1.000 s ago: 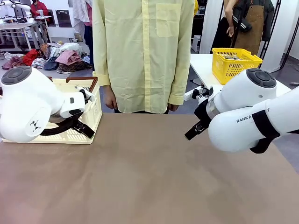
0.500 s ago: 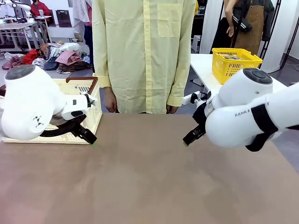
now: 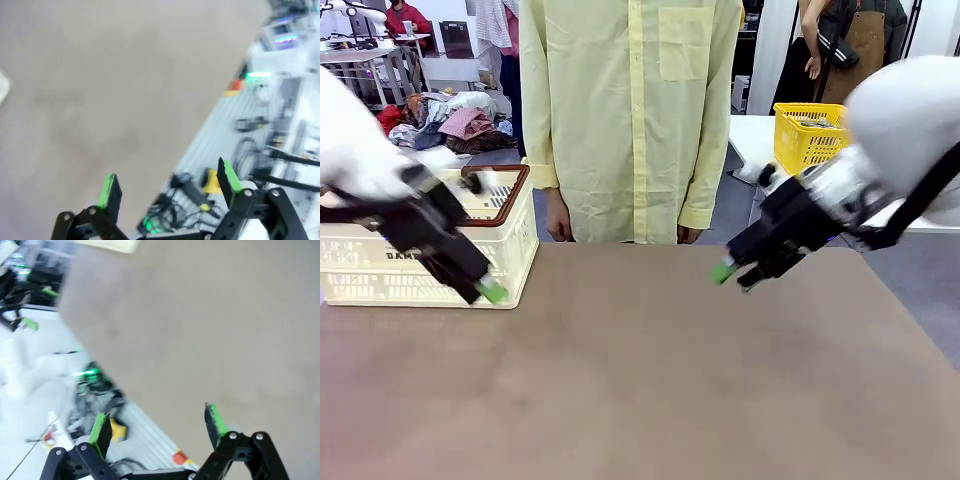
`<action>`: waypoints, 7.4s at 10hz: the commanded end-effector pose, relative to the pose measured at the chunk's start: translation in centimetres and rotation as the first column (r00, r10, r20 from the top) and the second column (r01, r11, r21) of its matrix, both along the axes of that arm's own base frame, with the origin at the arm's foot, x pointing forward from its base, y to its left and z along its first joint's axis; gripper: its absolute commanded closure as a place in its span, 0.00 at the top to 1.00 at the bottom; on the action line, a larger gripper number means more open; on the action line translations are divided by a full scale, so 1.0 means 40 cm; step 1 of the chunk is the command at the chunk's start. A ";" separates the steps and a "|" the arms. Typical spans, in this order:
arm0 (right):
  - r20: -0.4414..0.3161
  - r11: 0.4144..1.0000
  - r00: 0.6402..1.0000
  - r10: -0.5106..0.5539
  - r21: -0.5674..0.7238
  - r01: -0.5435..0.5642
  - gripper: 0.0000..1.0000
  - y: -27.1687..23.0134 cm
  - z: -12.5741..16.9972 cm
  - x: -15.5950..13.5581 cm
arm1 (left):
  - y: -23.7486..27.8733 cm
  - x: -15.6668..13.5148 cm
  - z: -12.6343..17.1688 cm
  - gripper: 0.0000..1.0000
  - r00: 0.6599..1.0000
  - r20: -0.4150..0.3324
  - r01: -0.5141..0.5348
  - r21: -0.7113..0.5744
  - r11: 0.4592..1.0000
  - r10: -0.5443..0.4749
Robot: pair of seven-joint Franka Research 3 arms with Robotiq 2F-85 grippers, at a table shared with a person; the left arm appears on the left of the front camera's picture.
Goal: Place the drinks into the Shopping basket.
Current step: Pick up one drink and place it into the Shopping basket.
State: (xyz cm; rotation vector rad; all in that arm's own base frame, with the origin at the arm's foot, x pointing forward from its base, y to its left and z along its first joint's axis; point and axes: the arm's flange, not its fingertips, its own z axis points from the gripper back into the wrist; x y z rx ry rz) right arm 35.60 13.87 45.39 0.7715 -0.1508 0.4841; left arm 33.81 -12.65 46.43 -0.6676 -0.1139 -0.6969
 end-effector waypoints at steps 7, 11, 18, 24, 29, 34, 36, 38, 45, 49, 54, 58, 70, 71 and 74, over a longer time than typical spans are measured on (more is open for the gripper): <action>-0.177 0.633 0.801 -0.572 0.527 0.568 1.00 -0.772 -0.028 -0.209 | 0.786 -0.127 -0.080 1.00 0.809 -0.247 -0.519 -0.727 0.450 0.534; -0.260 0.459 0.665 -0.700 0.549 0.699 1.00 -0.890 -0.110 -0.294 | 0.882 -0.155 -0.183 1.00 0.708 -0.369 -0.631 -0.714 0.305 0.602; -0.293 0.451 0.646 -0.705 0.518 0.727 1.00 -0.969 -0.086 -0.290 | 0.882 -0.168 -0.206 1.00 0.696 -0.395 -0.653 -0.695 0.301 0.600; -0.293 0.451 0.646 -0.705 0.518 0.727 1.00 -0.969 -0.086 -0.290 | 0.882 -0.168 -0.206 1.00 0.696 -0.395 -0.653 -0.695 0.301 0.600; -0.293 0.451 0.646 -0.705 0.518 0.727 1.00 -0.969 -0.086 -0.290 | 0.882 -0.168 -0.206 1.00 0.696 -0.395 -0.653 -0.695 0.301 0.600; -0.293 0.451 0.646 -0.705 0.518 0.727 1.00 -0.969 -0.086 -0.290 | 0.882 -0.168 -0.206 1.00 0.696 -0.395 -0.653 -0.695 0.301 0.600; -0.293 0.451 0.646 -0.705 0.518 0.727 1.00 -0.969 -0.086 -0.290 | 0.882 -0.168 -0.206 1.00 0.696 -0.395 -0.653 -0.695 0.301 0.600; -0.293 0.451 0.646 -0.705 0.518 0.727 1.00 -0.969 -0.086 -0.290 | 0.882 -0.168 -0.206 1.00 0.696 -0.395 -0.653 -0.695 0.301 0.600; -0.293 0.451 0.646 -0.705 0.518 0.727 1.00 -0.969 -0.086 -0.290 | 0.882 -0.168 -0.206 1.00 0.696 -0.395 -0.653 -0.695 0.301 0.600; -0.293 0.451 0.646 -0.705 0.518 0.727 1.00 -0.969 -0.086 -0.290 | 0.882 -0.168 -0.206 1.00 0.696 -0.395 -0.653 -0.695 0.301 0.600; -0.293 0.451 0.646 -0.705 0.518 0.727 1.00 -0.969 -0.086 -0.290 | 0.882 -0.168 -0.206 1.00 0.696 -0.395 -0.653 -0.695 0.301 0.600; -0.293 0.451 0.646 -0.705 0.518 0.727 1.00 -0.969 -0.086 -0.290 | 0.844 -0.150 -0.162 1.00 0.669 -0.393 -0.707 -0.598 0.377 0.631; -0.293 0.451 0.646 -0.705 0.518 0.727 1.00 -0.969 -0.086 -0.290 | -0.207 -0.118 0.131 1.00 0.867 -0.194 -0.407 0.256 0.877 0.459; -0.293 0.451 0.646 -0.705 0.518 0.727 1.00 -0.969 -0.086 -0.290 | -0.246 -0.159 0.118 1.00 0.858 -0.159 -0.454 0.209 0.866 0.488; -0.293 0.451 0.646 -0.705 0.518 0.727 1.00 -0.969 -0.086 -0.290 | -0.246 -0.159 0.118 1.00 0.858 -0.159 -0.454 0.209 0.866 0.488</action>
